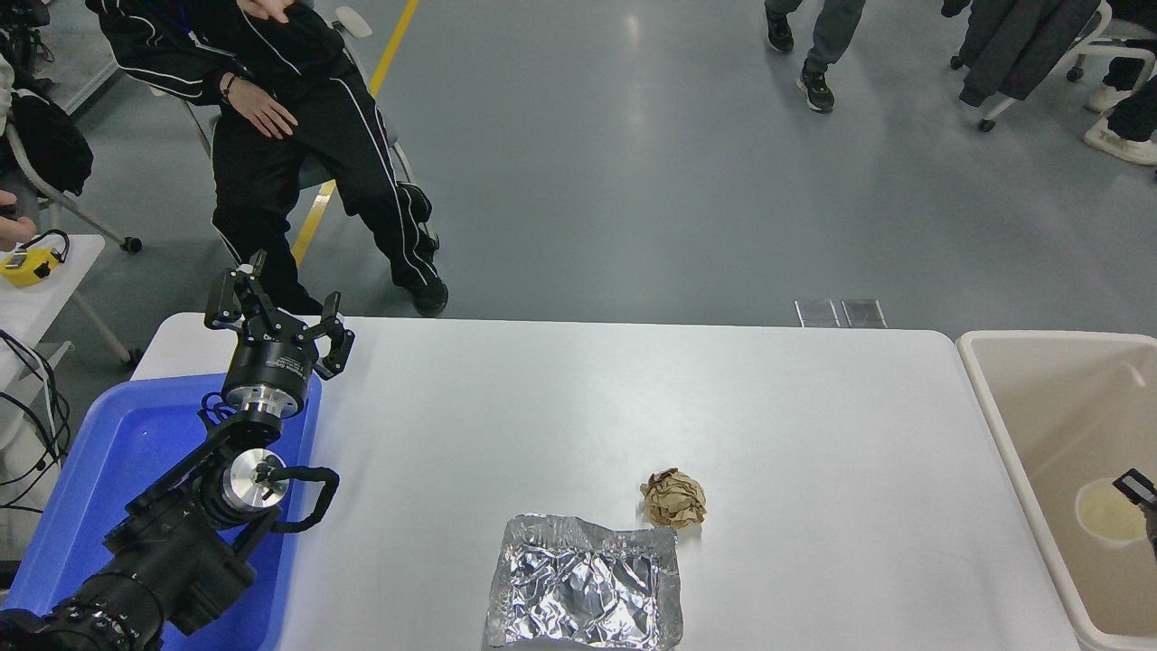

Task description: Dispose of the paper cup in the dustbin

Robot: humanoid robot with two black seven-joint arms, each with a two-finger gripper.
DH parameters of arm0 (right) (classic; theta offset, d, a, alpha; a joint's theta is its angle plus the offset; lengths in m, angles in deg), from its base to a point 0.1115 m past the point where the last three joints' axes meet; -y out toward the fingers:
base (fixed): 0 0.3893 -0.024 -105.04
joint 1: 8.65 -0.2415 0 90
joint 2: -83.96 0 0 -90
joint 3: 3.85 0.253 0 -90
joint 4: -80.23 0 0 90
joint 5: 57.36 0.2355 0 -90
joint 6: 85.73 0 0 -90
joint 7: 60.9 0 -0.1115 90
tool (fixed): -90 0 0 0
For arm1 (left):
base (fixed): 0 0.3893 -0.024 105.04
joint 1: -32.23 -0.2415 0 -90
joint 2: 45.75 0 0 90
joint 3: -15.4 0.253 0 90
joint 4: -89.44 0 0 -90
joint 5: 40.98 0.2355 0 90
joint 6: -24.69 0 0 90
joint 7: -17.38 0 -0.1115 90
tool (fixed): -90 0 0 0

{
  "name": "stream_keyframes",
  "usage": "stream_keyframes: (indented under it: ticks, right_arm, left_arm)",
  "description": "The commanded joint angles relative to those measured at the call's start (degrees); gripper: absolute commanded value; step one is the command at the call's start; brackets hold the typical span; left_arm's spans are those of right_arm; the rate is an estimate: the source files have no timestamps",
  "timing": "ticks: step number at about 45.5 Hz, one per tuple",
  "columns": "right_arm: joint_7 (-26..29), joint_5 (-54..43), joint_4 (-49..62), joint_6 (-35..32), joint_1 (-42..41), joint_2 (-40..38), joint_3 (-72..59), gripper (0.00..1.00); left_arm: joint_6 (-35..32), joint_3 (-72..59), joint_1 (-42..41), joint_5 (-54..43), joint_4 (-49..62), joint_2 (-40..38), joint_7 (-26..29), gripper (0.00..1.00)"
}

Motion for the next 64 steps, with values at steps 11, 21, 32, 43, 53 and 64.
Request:
stream_keyframes:
  ticks: [11, 21, 32, 43, 53, 64]
  right_arm:
    - [-0.2, 0.0, -10.9, 0.6, -15.6, -11.2, 23.4, 0.99]
    - [-0.4, 0.0, -21.4, 0.5, -20.3, -14.4, 45.4, 0.99]
    - [-0.2, 3.9, -37.3, 0.7, -21.6, -18.9, 57.2, 0.99]
    - [-0.4, 10.9, -43.5, 0.7, -20.9, -15.4, 66.9, 0.99]
    - [-0.9, 10.9, -46.0, 7.7, -13.4, -9.4, 76.0, 0.99]
    - [-4.6, 10.8, -51.2, 8.7, -5.5, -4.9, 81.5, 0.99]
  left_arm:
    - [0.0, 0.0, 0.0, 0.0, 0.0, 0.0, 0.0, 1.0]
    - [0.0, 0.0, 0.0, 0.0, 0.0, 0.0, 0.0, 1.0]
    - [0.0, 0.0, 0.0, 0.0, 0.0, 0.0, 0.0, 1.0]
    - [0.0, 0.0, 0.0, 0.0, 0.0, 0.0, 0.0, 1.0]
    - [0.0, 0.0, 0.0, 0.0, 0.0, 0.0, 0.0, 1.0]
    - [0.0, 0.0, 0.0, 0.0, 0.0, 0.0, 0.0, 1.0]
